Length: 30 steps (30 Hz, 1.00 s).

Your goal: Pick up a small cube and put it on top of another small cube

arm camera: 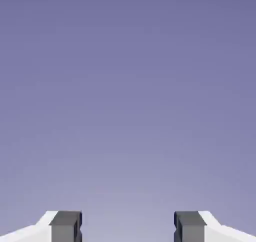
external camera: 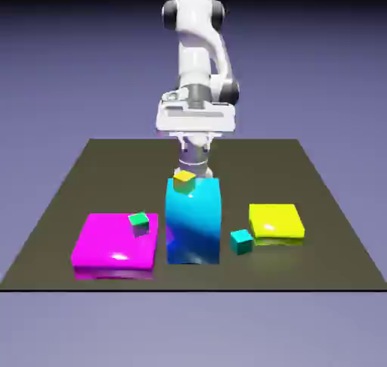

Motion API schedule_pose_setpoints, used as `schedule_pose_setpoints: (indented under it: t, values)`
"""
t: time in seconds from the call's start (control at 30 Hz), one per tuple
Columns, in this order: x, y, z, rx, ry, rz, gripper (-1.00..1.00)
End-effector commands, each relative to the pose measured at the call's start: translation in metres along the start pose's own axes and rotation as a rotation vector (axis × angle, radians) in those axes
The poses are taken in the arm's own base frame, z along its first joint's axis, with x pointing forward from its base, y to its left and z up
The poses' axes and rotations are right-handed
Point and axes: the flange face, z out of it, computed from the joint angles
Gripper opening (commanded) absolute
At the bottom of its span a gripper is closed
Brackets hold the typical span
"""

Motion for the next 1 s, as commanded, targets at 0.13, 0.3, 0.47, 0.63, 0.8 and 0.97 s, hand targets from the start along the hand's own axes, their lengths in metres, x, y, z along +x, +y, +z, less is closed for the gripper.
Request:
schedule_pose_setpoints:
  t: [0.13, 0.3, 0.47, 0.63, 0.8, 0.97]
  values:
    - [-0.116, -0.021, 0.061, -0.209, -0.295, -0.343, 0.0]
    - [-0.231, -0.003, 0.093, -0.455, -0.489, -0.73, 0.0]
    - [-0.322, 0.045, 0.101, -0.713, -0.558, -1.155, 0.0]
    - [-0.379, 0.102, 0.097, -0.941, -0.473, -1.604, 0.0]
    - [-0.409, 0.15, 0.091, -1.093, -0.222, -2.05, 0.0]
    - [-0.404, 0.213, 0.089, -1.222, -0.091, -2.367, 0.0]
